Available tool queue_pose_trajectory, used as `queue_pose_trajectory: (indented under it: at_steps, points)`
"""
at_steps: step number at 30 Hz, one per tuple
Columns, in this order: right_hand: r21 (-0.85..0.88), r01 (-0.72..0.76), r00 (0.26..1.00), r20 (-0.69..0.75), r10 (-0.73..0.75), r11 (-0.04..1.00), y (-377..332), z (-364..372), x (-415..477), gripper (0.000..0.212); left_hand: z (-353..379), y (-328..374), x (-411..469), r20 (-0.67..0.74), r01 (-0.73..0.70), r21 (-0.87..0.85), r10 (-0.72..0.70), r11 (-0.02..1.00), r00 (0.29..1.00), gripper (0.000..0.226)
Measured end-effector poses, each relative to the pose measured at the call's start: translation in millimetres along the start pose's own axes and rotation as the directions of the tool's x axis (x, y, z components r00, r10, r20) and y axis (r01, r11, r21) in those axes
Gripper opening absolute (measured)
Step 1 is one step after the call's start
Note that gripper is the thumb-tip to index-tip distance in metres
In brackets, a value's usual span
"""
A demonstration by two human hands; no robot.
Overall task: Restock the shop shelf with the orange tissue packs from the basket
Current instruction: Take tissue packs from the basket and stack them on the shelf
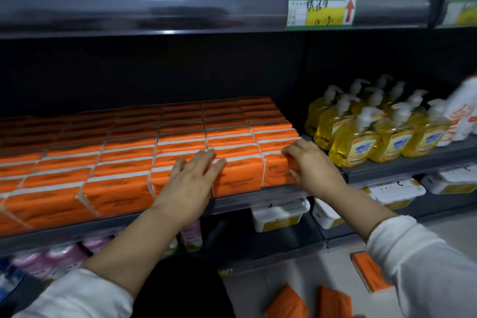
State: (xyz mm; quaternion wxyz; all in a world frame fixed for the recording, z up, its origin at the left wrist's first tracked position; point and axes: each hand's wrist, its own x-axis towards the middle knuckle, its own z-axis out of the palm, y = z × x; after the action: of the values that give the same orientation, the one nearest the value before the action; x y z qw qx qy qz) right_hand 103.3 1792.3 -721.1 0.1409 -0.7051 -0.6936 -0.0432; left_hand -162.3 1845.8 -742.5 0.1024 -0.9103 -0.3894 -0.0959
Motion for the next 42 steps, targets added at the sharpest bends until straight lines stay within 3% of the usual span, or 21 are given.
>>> queue_pose_trajectory:
  at_steps: [2,7,13,15,17,20,26,33,36,42]
  points:
    - [0.012,-0.015,1.000,-0.011,0.015,1.000,-5,-6,-4,0.048,-3,-12,-10,-0.061,-0.014,0.019,0.015,1.000,0.998,0.082]
    - [0.094,0.032,0.997,-0.077,-0.025,0.995,-43,-13,-12,0.044,-22,-43,-57,-0.174,-0.035,-0.001,0.034,0.999,0.984,0.047]
    - [0.187,0.243,0.966,-0.132,-0.221,0.952,-145,0,-7,0.039,-44,-106,-164,-0.077,0.144,0.079,-0.138,0.986,0.987,0.034]
    - [0.200,0.311,0.950,-0.109,-0.294,0.929,-187,8,-5,0.041,-48,-131,-213,0.000,0.254,0.110,-0.255,0.961,0.967,0.045]
    - [0.213,0.364,0.932,-0.072,-0.356,0.907,-231,19,-5,0.042,-53,-151,-266,0.068,0.363,0.142,-0.375,0.921,0.925,0.048]
    - [0.249,0.444,0.890,-0.012,-0.456,0.861,-299,36,-8,0.043,-62,-174,-346,0.100,0.492,0.175,-0.512,0.853,0.853,0.032]
    - [0.337,0.581,0.760,0.101,-0.642,0.741,-429,73,-24,0.042,-59,-194,-469,0.186,0.807,0.084,-0.805,0.585,0.564,0.041]
    - [0.423,0.629,0.648,0.179,-0.741,0.652,-538,118,-43,0.045,-18,-207,-534,0.186,0.933,0.105,-0.929,0.343,0.321,0.047]
    - [0.465,0.629,0.618,0.189,-0.763,0.624,-562,145,-48,0.043,4,-220,-549,0.215,0.942,0.113,-0.933,0.317,0.288,0.046]
    - [0.349,0.706,0.512,0.348,-0.785,0.616,-586,196,-38,0.045,57,-252,-561,0.340,0.932,0.130,-0.898,0.340,0.280,0.046]
